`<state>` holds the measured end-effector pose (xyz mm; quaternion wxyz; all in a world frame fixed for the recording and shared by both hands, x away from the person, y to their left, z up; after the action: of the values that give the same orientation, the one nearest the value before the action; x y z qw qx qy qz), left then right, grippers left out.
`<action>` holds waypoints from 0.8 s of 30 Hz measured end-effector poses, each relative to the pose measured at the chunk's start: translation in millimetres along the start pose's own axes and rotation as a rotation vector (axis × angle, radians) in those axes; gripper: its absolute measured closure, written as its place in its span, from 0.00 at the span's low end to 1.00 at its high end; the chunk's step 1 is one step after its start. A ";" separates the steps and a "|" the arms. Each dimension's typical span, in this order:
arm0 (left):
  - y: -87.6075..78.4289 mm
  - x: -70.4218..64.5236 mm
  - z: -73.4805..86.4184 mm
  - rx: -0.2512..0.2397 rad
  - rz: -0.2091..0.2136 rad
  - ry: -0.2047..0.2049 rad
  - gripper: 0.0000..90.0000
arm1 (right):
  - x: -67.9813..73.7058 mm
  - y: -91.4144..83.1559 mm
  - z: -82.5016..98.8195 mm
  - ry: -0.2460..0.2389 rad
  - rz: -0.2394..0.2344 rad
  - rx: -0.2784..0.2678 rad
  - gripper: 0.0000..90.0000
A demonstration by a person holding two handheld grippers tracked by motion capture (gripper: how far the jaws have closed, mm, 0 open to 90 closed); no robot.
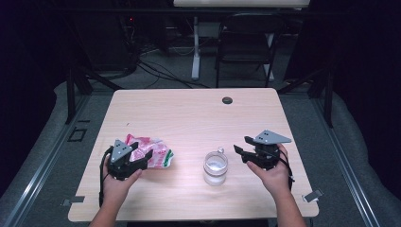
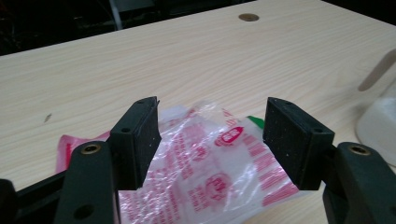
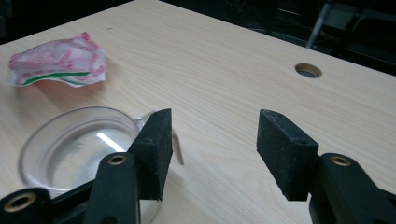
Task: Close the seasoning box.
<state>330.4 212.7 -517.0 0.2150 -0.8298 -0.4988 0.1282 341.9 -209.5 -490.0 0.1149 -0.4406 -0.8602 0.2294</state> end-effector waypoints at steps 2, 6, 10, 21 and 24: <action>0.4 6.3 2.2 0.008 -0.014 -0.011 0.40 | -5.2 1.3 3.8 0.016 0.013 0.003 0.50; 1.6 14.9 6.0 0.021 -0.032 -0.030 0.40 | -13.3 5.5 12.2 0.050 0.035 0.020 0.50; 5.7 21.6 10.8 0.045 -0.047 -0.044 0.40 | -20.4 11.9 22.6 0.071 0.056 0.045 0.50; 12.0 31.3 19.5 0.076 -0.077 -0.064 0.40 | -31.7 25.0 41.7 0.145 0.098 0.092 0.50; 13.6 34.9 22.2 0.089 -0.089 -0.077 0.40 | -35.2 26.4 45.8 0.160 0.107 0.108 0.50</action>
<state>347.9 243.0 -543.0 0.2376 -0.7910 -0.5368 0.1725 362.9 -238.1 -542.7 0.1941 -0.4962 -0.8099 0.2453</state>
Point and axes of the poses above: each handheld gripper's, and its own axes: y roughly forward along the jaws, z roughly out of its underside, x roughly to its left, the point moved 2 cm from there along y, roughly forward along the jaws, and after that the axes turned 1 degree about x, right-handed, at the moved point
